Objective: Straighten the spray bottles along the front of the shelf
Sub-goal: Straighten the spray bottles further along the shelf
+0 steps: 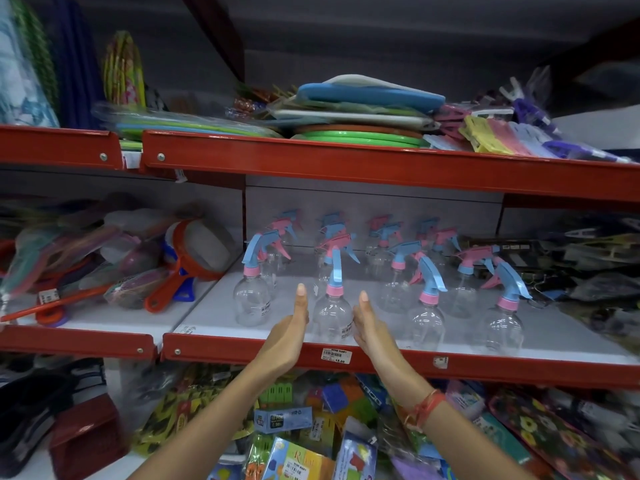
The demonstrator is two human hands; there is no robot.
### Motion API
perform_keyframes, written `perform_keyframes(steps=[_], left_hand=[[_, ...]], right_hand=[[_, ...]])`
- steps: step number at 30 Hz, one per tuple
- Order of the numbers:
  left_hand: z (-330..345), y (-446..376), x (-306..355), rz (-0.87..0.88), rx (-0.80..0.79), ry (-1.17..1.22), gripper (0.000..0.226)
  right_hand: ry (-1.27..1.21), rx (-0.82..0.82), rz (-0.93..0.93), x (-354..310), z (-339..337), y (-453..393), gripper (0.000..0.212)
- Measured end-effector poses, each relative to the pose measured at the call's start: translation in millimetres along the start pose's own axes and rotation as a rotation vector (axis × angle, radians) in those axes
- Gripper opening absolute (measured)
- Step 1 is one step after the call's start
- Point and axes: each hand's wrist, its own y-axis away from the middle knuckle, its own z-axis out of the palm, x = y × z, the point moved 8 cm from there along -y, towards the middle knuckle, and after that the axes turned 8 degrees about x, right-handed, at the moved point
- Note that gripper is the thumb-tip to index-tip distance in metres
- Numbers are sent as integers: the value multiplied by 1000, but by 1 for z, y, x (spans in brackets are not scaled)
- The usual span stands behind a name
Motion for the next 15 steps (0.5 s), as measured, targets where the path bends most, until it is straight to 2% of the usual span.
perform_keyframes(steps=[3, 4, 6, 9, 12, 15], left_hand=[[-22, 2, -5, 76, 155, 86, 102], [-31, 3, -6, 101, 211, 129, 96], [-52, 4, -10, 118, 319, 202, 86], [-85, -1, -21, 103, 468, 249, 76], [-112, -9, -29, 78, 591, 286, 80], [-126, -24, -33, -21, 595, 255, 87]], right_hand=[[-25, 215, -233, -14, -5, 20, 50], [-33, 245, -300, -20, -3, 27, 42], [-36, 207, -373, -26, 12, 32, 39], [-16, 52, -345, -35, 46, 24, 40], [-2, -62, -274, -40, 78, 6, 49], [-28, -135, -94, -33, 111, -23, 61]])
